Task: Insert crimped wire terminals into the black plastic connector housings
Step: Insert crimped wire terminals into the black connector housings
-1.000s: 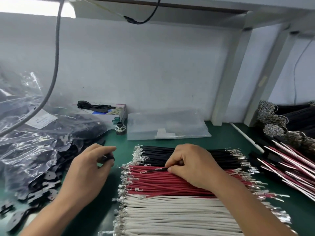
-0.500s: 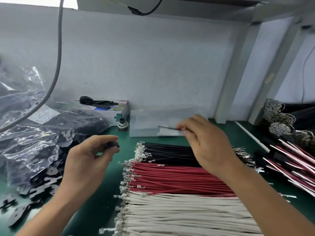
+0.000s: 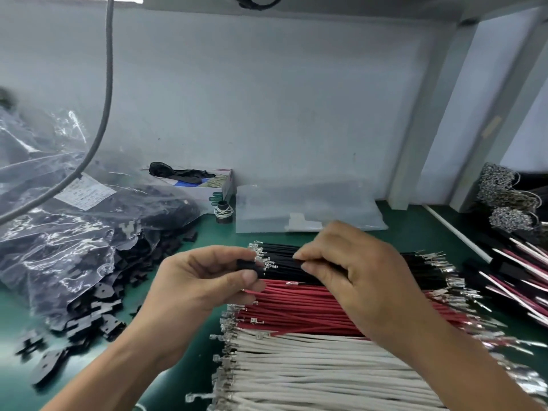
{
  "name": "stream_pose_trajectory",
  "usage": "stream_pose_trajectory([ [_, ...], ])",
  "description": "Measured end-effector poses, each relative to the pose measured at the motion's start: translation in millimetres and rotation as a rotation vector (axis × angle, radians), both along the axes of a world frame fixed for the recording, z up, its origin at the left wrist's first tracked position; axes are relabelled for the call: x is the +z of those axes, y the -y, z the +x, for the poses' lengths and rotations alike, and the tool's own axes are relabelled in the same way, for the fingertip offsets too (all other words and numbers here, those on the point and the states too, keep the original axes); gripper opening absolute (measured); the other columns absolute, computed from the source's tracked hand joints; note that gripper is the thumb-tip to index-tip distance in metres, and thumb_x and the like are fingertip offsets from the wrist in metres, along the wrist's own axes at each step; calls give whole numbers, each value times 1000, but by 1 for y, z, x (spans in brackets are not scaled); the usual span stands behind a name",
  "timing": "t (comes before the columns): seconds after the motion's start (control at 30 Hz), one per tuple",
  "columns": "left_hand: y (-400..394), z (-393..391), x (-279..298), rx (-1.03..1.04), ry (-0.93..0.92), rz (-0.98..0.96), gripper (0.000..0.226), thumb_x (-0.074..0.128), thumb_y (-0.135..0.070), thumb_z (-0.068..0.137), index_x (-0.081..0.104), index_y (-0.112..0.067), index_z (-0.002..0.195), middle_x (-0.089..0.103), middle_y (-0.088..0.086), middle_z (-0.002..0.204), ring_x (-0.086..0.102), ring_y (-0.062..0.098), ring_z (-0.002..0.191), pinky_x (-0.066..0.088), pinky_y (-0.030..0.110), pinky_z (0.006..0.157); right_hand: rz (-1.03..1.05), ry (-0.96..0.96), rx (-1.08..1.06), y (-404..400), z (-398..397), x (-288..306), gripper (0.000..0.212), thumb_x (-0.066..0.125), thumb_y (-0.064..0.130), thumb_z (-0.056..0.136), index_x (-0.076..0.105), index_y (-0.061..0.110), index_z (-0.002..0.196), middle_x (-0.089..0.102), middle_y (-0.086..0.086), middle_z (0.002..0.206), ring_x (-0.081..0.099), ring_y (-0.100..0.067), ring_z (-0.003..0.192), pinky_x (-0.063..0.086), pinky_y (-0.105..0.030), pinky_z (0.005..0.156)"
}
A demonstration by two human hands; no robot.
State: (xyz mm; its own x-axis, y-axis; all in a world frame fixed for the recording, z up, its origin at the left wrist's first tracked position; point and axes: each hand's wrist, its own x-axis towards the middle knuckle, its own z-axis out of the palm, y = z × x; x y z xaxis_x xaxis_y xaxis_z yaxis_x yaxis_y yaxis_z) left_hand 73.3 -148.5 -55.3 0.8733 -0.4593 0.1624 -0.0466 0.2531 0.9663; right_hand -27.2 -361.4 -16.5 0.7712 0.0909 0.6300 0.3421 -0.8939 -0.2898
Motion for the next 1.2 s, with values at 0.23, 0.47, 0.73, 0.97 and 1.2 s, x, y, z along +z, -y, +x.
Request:
stream_pose_trajectory([
  [0.23,-3,-1,4,-49,-36,-7,65,104,-35,43,81,-7,97,77,25,98,78,36,86,64,34,69,70,-15,-9,4,-5,-14,17,68,19,93,78,25,106,52,20,86,55,-1,79,39,-11,73],
  [0.47,0,-5,4,-55,-39,9,67,104,-37,41,81,-7,96,76,27,95,78,37,85,63,31,70,111,13,-45,2,-6,-15,15,71,19,92,78,26,103,54,19,85,56,-4,79,42,-14,72],
  [0.73,0,-7,6,-66,-49,19,66,104,-37,42,81,-8,97,76,29,93,78,36,83,63,30,69,154,-3,-20,-1,-6,-17,14,73,16,90,79,25,99,55,17,84,57,-7,79,46,-20,69],
  [0.97,-1,-10,6,-67,-10,83,39,95,-17,58,82,-11,95,78,24,92,78,33,83,62,28,66,375,-165,76,7,-5,-15,21,76,10,87,80,30,92,62,12,86,63,-13,86,44,-14,73],
  [1.2,1,-13,6,-17,62,120,34,90,-13,60,84,-14,93,78,21,88,79,33,81,63,27,68,319,-154,31,2,-4,-17,21,75,11,89,79,30,95,60,14,85,62,-10,87,43,-14,74],
])
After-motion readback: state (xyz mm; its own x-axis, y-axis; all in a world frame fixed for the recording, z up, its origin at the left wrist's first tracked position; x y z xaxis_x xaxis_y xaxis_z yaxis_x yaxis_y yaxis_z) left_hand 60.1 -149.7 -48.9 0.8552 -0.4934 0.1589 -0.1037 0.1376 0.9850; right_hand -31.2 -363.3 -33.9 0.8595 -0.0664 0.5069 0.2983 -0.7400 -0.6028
